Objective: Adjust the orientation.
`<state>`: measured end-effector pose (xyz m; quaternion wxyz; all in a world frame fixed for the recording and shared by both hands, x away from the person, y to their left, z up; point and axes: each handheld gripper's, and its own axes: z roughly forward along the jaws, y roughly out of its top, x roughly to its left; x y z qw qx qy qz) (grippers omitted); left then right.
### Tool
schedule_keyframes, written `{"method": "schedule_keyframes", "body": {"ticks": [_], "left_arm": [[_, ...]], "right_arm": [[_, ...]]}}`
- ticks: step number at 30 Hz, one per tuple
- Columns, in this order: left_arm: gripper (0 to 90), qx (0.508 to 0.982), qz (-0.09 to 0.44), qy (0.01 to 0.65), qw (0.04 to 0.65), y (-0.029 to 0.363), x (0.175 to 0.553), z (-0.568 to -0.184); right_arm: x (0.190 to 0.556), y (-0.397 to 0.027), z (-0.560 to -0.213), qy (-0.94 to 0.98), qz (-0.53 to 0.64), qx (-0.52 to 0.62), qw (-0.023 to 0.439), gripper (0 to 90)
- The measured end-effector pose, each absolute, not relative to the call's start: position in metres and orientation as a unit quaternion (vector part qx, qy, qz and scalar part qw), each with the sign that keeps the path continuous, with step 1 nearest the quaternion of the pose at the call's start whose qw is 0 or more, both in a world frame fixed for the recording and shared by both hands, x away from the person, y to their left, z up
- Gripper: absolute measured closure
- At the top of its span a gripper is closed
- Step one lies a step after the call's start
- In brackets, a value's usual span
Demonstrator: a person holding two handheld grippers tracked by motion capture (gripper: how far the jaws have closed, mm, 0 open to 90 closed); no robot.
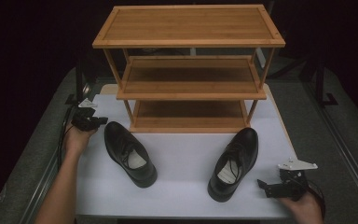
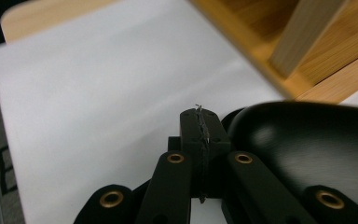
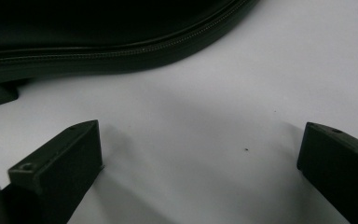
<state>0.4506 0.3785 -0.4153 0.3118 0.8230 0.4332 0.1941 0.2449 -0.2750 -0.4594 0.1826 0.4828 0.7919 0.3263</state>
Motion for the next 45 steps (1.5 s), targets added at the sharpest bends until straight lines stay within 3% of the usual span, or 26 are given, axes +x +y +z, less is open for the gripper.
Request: {"method": "schedule_keyframes", "body": {"ticks": [24, 45], "left_arm": [[90.0, 0.812, 0.175, 0.445, 0.336, 0.374, 0.432, -0.426], [90.0, 0.838, 0.158, 0.403, 0.332, 0.324, 0.408, -0.425]], "right_arm": [[0.245, -0.275, -0.460, 0.792, 0.326, 0.483, 0.183, 0.0], [0.245, -0.275, -0.459, 0.792, 0.326, 0.482, 0.183, 0.0]]}}
